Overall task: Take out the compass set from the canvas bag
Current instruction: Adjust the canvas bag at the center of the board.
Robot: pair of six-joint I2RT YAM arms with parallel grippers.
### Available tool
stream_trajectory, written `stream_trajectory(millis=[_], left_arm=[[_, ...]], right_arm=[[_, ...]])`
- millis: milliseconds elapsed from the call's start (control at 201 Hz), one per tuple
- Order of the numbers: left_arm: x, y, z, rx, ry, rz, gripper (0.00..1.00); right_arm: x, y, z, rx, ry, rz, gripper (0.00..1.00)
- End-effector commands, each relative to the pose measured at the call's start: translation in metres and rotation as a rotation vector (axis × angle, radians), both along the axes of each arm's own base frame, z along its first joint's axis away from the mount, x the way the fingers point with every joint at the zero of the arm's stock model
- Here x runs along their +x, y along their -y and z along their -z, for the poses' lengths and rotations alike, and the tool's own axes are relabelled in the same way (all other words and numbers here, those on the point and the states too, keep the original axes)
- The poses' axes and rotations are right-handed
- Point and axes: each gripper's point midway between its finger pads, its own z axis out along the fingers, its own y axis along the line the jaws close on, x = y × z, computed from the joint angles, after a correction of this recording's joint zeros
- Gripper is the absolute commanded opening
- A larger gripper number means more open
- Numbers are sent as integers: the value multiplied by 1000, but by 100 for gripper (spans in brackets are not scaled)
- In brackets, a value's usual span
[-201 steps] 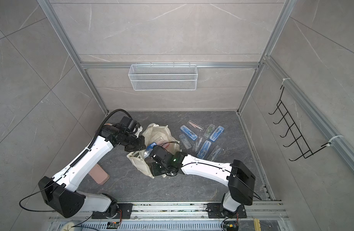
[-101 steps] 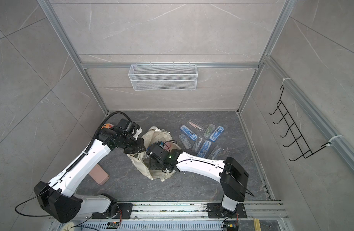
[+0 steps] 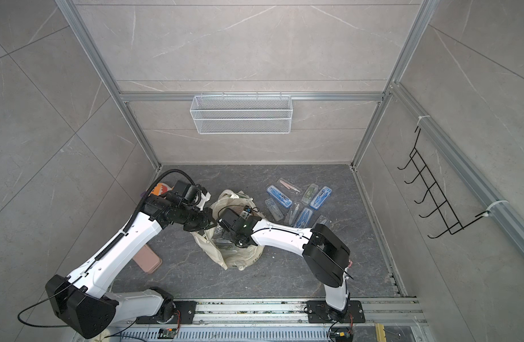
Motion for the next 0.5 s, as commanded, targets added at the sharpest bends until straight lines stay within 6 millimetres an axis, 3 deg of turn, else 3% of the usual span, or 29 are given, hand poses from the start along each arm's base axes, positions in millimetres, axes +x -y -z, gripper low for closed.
stream_trajectory(millis=[0,494], left_arm=[[-1,9,-12,-48,30,38,0],[1,7,-12,-18,26,48,0]], right_arm=[[10,-18,-6,80,20,20,75],[28,-40,4,252,15,27,75]])
